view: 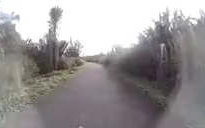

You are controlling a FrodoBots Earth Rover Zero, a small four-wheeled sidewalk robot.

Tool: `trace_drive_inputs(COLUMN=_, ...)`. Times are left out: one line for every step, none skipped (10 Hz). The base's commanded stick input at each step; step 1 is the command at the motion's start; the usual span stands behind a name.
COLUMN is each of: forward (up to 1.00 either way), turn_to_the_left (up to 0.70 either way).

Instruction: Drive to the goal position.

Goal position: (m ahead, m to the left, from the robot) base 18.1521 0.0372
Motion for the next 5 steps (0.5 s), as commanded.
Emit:
trace_drive_inputs(forward=0.7, turn_to_the_left=0.0)
trace_drive_inputs(forward=0.7, turn_to_the_left=0.0)
trace_drive_inputs(forward=0.7, turn_to_the_left=0.0)
trace_drive_inputs(forward=0.7, turn_to_the_left=0.0)
trace_drive_inputs(forward=0.7, turn_to_the_left=0.0)
